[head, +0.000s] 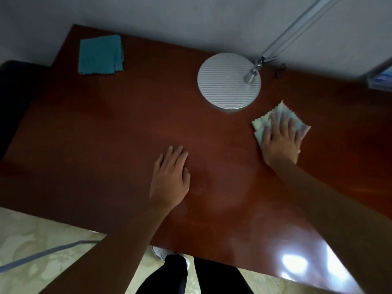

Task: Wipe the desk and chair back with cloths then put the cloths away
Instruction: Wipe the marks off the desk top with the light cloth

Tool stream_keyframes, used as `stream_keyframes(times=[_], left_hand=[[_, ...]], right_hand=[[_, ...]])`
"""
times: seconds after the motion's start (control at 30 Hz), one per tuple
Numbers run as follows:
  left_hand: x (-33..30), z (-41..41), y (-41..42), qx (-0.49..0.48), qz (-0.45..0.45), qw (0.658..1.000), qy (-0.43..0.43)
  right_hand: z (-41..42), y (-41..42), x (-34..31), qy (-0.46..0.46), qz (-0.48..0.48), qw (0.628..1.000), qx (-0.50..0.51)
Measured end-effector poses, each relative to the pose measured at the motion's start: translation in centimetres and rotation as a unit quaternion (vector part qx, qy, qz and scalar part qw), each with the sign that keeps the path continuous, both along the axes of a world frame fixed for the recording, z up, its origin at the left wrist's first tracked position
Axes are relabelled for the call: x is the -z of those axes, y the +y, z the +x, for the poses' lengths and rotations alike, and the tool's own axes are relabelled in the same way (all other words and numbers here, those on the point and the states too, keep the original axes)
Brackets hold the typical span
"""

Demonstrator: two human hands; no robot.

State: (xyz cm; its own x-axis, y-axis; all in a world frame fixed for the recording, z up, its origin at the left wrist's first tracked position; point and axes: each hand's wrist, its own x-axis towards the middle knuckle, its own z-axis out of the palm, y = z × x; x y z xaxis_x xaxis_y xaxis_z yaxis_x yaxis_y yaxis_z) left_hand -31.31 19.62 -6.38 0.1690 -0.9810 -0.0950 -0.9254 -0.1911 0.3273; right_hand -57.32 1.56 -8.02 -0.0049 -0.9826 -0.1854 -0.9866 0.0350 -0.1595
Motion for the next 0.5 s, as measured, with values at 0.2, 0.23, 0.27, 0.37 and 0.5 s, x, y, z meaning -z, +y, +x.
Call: stream_keyframes(times=[0.2,0.23,0.27,0.37,0.5], left_hand=[[-0.6,1.0,0.9,-0.021,0.014,1.000,-0.001],[-0.9,1.0,0.7,-0.023,0.018,1.000,0.003],[-1.0,0.9,0.6,-0.028,0.028,0.999,0.009],[-1.4,0.5,0.3,-0.041,0.065,0.997,0.020],[-2.0,0.8,0.4,-0.027,0.089,0.995,0.028]], right_hand=[[3.3,2.4,-0.3,-0.008,-0.020,0.999,-0.037],[4.4,4.4,-0.5,0.006,-0.026,0.996,-0.084],[5.6,6.8,-0.6,0.017,-0.027,0.990,-0.135],[8.3,14.3,0.0,-0.002,-0.008,0.957,-0.290],[7.8,15.6,0.3,-0.016,0.011,0.907,-0.422]])
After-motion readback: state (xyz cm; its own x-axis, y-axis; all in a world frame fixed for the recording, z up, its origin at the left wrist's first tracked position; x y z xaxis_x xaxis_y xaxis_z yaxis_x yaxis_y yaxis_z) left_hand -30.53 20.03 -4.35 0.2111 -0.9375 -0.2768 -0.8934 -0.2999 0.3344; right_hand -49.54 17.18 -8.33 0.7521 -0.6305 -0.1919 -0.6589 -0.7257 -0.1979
